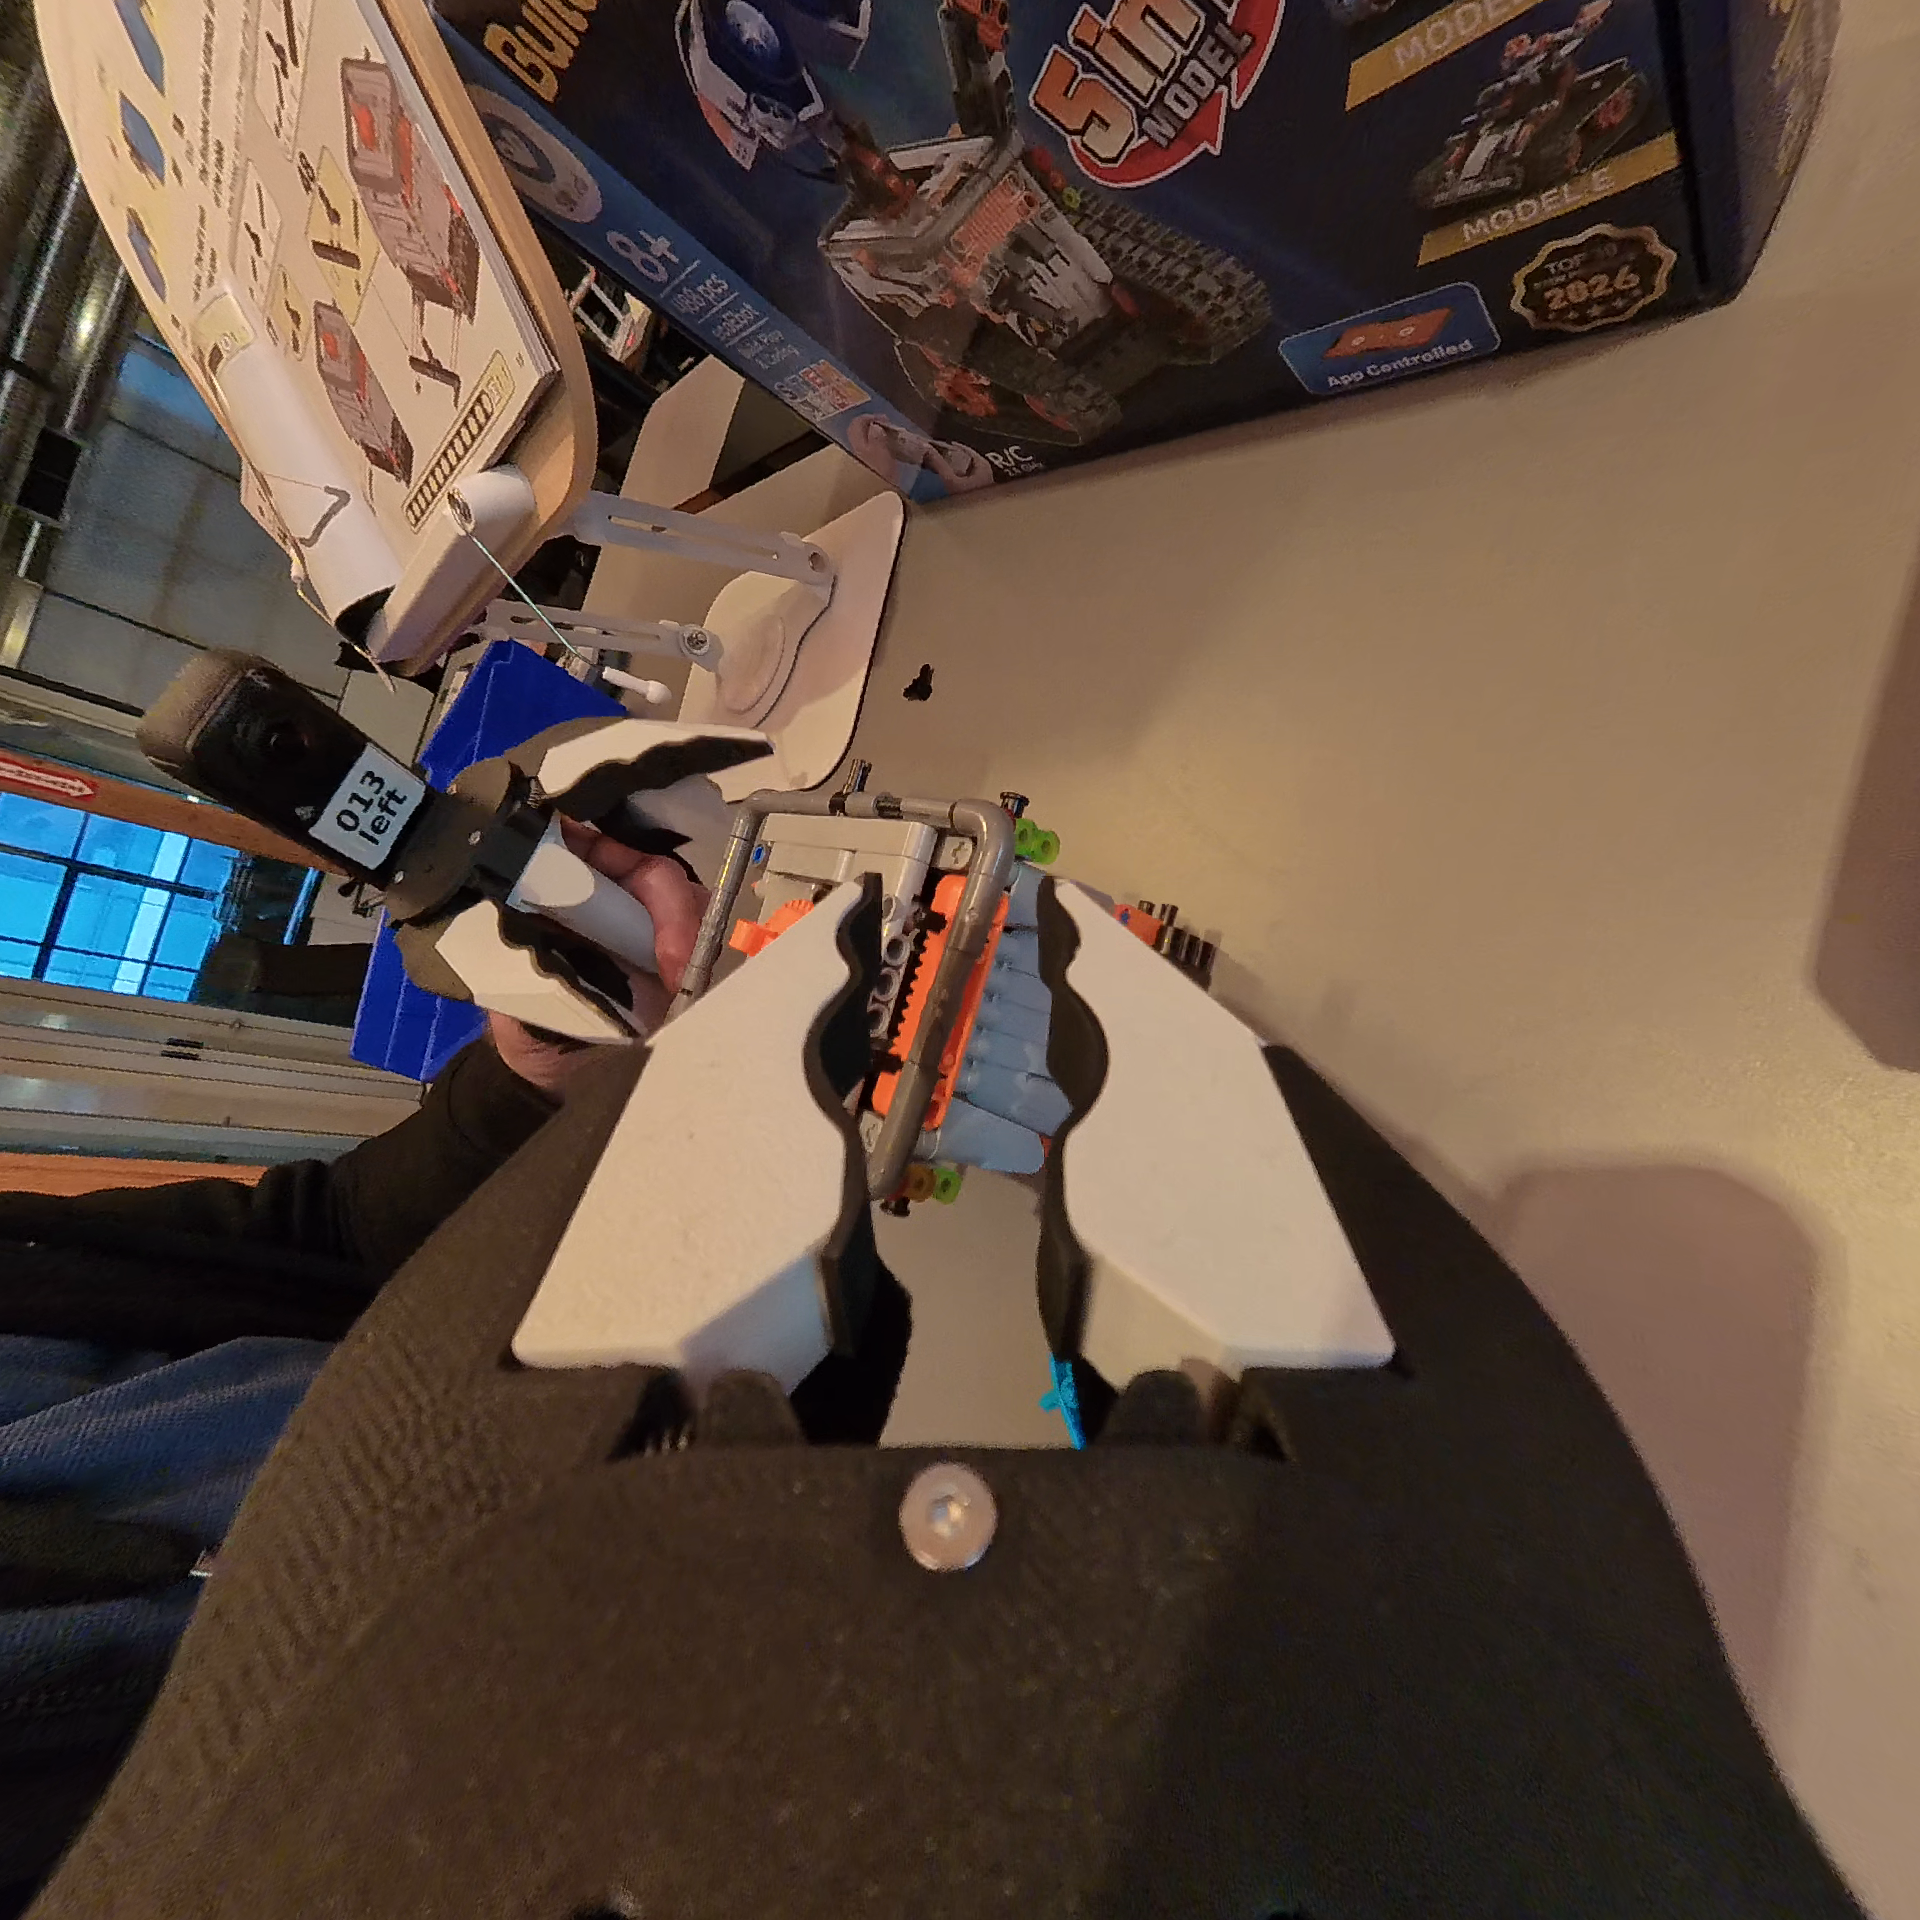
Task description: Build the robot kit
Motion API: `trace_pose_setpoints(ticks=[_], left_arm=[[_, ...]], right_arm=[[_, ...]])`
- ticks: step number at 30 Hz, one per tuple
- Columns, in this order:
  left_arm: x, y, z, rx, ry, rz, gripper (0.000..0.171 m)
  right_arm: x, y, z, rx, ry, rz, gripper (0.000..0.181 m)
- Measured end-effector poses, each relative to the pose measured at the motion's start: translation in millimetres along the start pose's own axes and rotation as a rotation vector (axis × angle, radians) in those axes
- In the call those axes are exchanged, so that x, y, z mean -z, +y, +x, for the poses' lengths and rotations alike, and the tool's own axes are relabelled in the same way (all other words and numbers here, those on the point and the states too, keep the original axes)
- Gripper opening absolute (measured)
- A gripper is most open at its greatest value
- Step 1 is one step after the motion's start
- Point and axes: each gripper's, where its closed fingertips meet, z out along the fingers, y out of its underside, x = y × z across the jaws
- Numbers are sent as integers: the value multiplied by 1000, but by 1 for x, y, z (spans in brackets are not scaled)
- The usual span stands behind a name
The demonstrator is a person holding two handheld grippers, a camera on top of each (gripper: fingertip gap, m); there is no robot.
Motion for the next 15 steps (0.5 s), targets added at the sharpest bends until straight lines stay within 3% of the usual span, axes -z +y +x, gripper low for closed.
trace_pose_setpoints(ticks=[15], left_arm=[[-14,7,15,-19,52,-32,98]], right_arm=[[-13,16,-4,10,-41,-71,15]])
